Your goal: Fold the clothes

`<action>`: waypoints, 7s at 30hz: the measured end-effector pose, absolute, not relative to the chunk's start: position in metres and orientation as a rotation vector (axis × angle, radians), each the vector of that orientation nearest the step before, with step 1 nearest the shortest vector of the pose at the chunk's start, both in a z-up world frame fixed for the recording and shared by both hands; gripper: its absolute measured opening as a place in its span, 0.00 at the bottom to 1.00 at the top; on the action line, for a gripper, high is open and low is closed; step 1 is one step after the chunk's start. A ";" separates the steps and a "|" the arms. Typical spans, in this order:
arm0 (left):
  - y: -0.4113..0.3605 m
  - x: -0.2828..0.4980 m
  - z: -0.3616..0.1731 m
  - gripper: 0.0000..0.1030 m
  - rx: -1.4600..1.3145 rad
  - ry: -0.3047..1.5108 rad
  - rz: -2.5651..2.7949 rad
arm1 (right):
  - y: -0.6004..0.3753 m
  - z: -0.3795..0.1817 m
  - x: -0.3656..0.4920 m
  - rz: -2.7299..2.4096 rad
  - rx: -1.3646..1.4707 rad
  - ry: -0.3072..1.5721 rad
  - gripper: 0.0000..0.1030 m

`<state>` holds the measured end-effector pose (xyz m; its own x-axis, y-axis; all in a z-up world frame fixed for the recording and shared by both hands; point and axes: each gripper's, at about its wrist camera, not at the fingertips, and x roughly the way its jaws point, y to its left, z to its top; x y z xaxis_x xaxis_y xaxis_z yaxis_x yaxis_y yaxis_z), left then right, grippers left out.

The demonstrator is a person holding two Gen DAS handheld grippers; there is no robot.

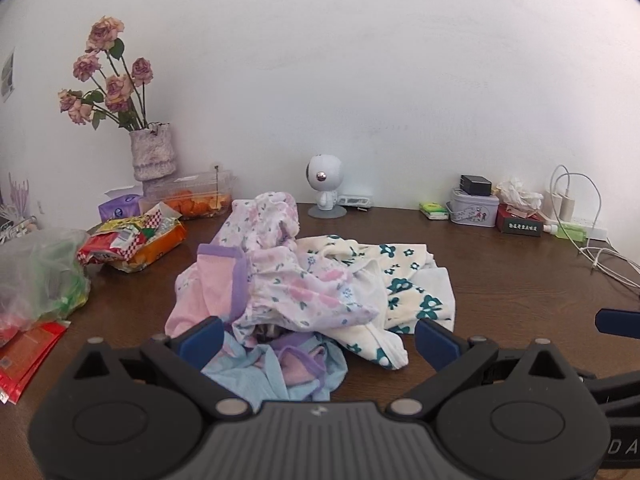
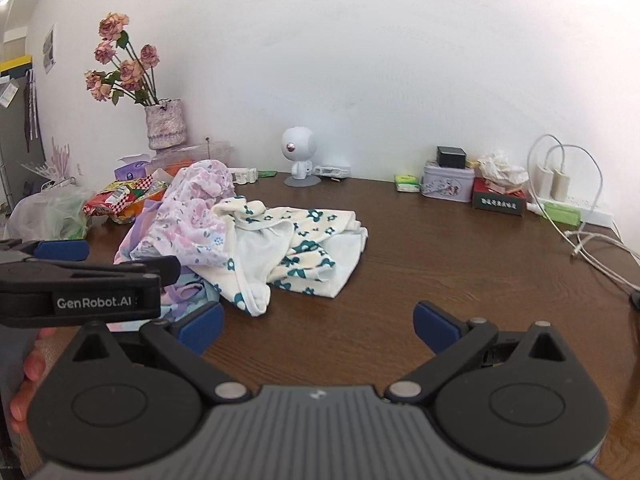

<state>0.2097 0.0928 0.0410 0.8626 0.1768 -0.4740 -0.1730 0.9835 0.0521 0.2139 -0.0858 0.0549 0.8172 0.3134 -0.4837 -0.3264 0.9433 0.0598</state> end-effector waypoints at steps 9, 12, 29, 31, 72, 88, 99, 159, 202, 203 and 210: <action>0.192 0.257 0.040 0.99 -0.036 0.548 0.330 | 0.003 0.080 0.284 0.530 -0.154 0.450 1.00; 0.224 0.267 0.039 0.99 -0.052 0.559 0.384 | 0.034 0.086 0.302 0.597 -0.164 0.470 1.00; 0.294 0.245 0.019 0.99 -0.067 0.596 0.401 | 0.148 0.070 0.332 0.773 -0.425 0.613 0.08; 0.292 0.242 0.016 0.99 -0.061 0.587 0.335 | 0.138 0.079 0.332 0.793 -0.383 0.589 0.07; 0.272 0.288 0.203 0.06 -0.184 0.319 0.115 | 0.027 0.358 0.309 0.751 0.314 -0.007 0.03; 0.073 0.234 0.173 0.11 -0.073 0.503 -0.523 | -0.183 0.323 0.208 0.487 0.145 -0.038 0.03; 0.019 0.318 -0.014 0.11 -0.032 0.865 -0.438 | -0.236 0.084 0.252 0.280 0.127 0.511 0.03; 0.032 0.224 -0.013 0.83 0.051 0.754 -0.652 | -0.219 0.005 0.243 0.481 0.546 0.681 0.06; -0.025 0.202 0.094 0.04 -0.062 0.575 -0.697 | -0.106 0.031 0.155 0.225 -0.665 0.197 0.18; -0.023 0.202 0.097 0.06 -0.069 0.564 -0.686 | -0.107 0.035 0.156 0.233 -0.651 0.186 0.06; -0.004 0.189 0.106 0.73 0.017 0.448 -0.505 | -0.166 0.092 0.181 0.290 -0.342 0.182 0.05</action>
<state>0.1891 -0.0044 0.1060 0.7808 -0.4635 -0.4191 0.4707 0.8773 -0.0933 0.1813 -0.1662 0.0923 0.9426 0.2482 -0.2233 -0.3091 0.9015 -0.3028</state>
